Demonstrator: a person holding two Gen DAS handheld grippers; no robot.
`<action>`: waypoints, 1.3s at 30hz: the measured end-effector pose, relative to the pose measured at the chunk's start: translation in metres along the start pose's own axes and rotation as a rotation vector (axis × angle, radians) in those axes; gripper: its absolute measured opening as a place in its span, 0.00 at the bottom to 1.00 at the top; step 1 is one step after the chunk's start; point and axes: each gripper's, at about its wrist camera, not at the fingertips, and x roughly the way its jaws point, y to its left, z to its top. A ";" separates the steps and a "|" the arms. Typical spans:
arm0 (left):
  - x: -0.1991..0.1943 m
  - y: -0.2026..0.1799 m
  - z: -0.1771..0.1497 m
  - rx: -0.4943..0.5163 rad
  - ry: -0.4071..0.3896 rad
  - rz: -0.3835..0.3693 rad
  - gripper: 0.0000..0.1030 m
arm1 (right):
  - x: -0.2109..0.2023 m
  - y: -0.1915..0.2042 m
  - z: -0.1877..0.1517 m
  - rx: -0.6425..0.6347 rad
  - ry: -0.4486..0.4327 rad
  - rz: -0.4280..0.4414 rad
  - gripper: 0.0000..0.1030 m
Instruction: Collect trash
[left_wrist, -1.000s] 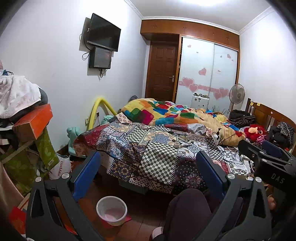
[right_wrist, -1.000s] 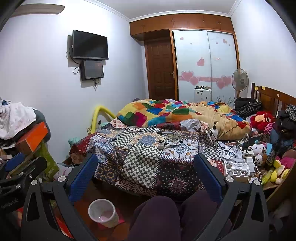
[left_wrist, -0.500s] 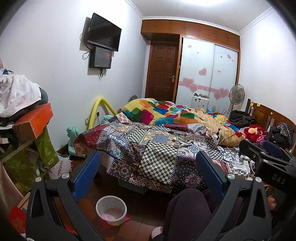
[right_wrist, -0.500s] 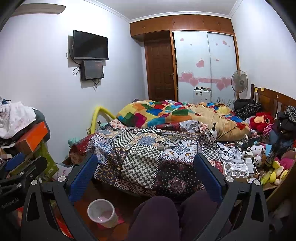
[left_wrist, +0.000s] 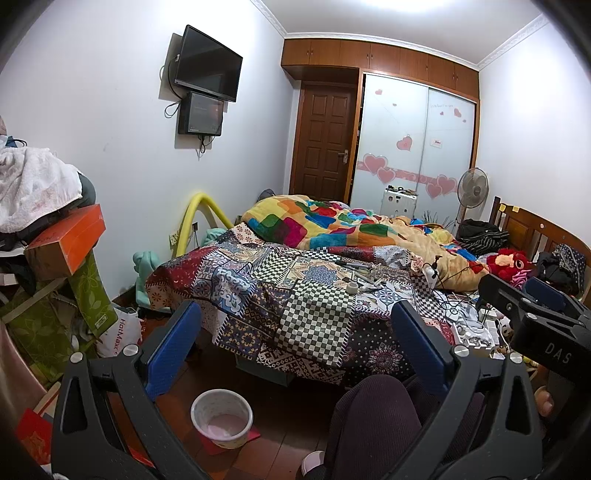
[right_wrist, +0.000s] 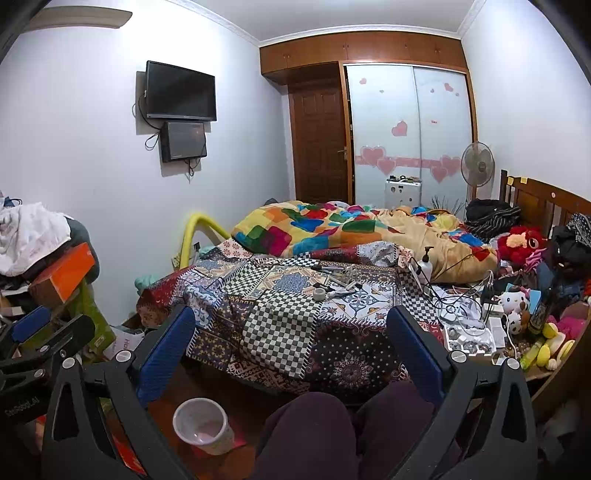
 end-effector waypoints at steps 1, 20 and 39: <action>0.000 0.000 0.000 0.000 0.000 0.000 1.00 | 0.000 0.001 0.000 -0.001 -0.001 -0.001 1.00; -0.001 -0.001 -0.001 -0.002 0.003 -0.003 1.00 | 0.002 0.004 -0.001 -0.006 0.001 -0.002 1.00; 0.096 -0.030 0.043 0.037 0.079 -0.022 1.00 | 0.078 -0.034 0.030 0.024 0.047 -0.044 1.00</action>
